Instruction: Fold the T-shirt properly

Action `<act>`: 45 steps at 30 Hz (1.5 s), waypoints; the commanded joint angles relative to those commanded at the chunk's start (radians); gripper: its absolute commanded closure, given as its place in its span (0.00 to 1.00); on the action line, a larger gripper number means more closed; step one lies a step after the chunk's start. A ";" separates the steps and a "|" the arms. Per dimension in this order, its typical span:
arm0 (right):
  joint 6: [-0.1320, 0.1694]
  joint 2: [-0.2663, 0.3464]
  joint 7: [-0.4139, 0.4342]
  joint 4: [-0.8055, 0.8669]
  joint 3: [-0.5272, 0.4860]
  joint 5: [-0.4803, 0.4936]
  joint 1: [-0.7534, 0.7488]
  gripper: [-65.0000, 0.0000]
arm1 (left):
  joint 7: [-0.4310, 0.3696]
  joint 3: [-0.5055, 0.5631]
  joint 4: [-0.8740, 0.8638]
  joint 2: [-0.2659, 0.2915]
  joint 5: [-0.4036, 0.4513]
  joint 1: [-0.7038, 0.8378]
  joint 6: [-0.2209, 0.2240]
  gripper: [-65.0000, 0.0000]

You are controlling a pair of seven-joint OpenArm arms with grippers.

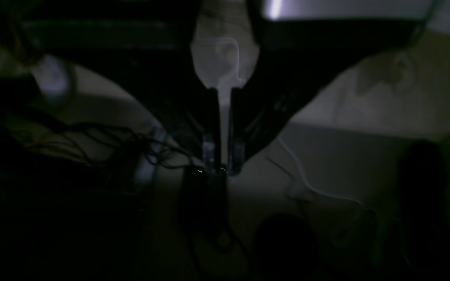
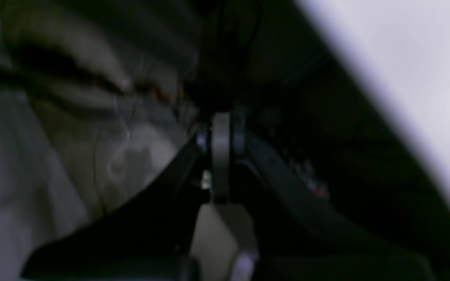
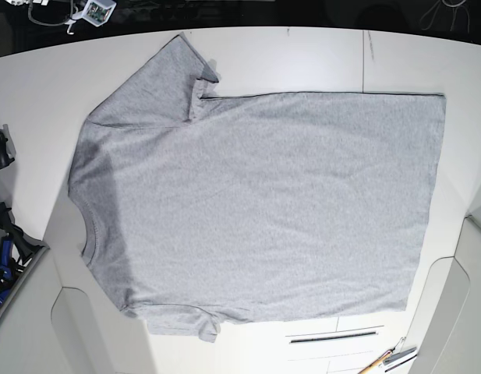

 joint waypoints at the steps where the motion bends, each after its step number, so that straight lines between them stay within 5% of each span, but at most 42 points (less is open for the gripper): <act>1: 0.000 0.000 0.000 0.023 0.024 0.031 0.000 1.00 | 0.000 -0.024 0.025 0.000 0.000 0.005 0.000 0.93; 8: -0.019 -0.079 -0.064 0.103 0.179 0.188 0.032 1.00 | -0.001 -0.136 0.138 -0.053 -0.026 0.006 0.000 0.93; 13: -0.166 -0.217 -0.350 0.100 0.261 0.304 0.127 1.00 | -0.013 -0.137 0.157 -0.126 -0.024 -0.011 0.000 0.93; 18: -0.300 -0.272 -0.421 0.093 0.290 0.306 0.152 0.48 | -0.012 -0.137 0.156 -0.133 -0.024 -0.056 0.000 0.92; 20: -0.349 -0.277 -0.442 0.089 0.290 0.306 0.152 0.38 | -0.012 -0.137 0.156 -0.133 -0.024 -0.072 0.000 0.85; 25: -0.353 -0.305 -0.449 0.075 0.290 0.306 0.152 0.38 | -0.011 -0.137 0.156 -0.176 -0.012 -0.099 0.001 0.66; 28: -0.351 -0.334 -0.449 0.043 0.290 0.315 0.156 0.38 | -0.012 -0.137 0.156 -0.222 -0.014 -0.100 0.059 0.53; 30: -0.316 -0.345 -0.449 0.015 0.289 0.323 0.172 0.38 | -0.012 -0.137 0.156 -0.257 -0.014 -0.100 0.100 0.44; 37: -0.274 -0.357 -0.456 -0.082 0.288 0.359 0.225 0.38 | 0.060 -0.137 0.127 -0.336 -0.018 -0.210 0.104 0.44; 42: -0.274 -0.357 -0.460 -0.097 0.289 0.359 0.244 0.38 | 0.060 -0.137 0.012 -0.384 -0.035 -0.316 0.116 0.44; 45: -0.260 -0.357 -0.460 -0.097 0.288 0.363 0.244 0.38 | 0.074 -0.137 -0.079 -0.402 -0.105 -0.386 0.062 0.44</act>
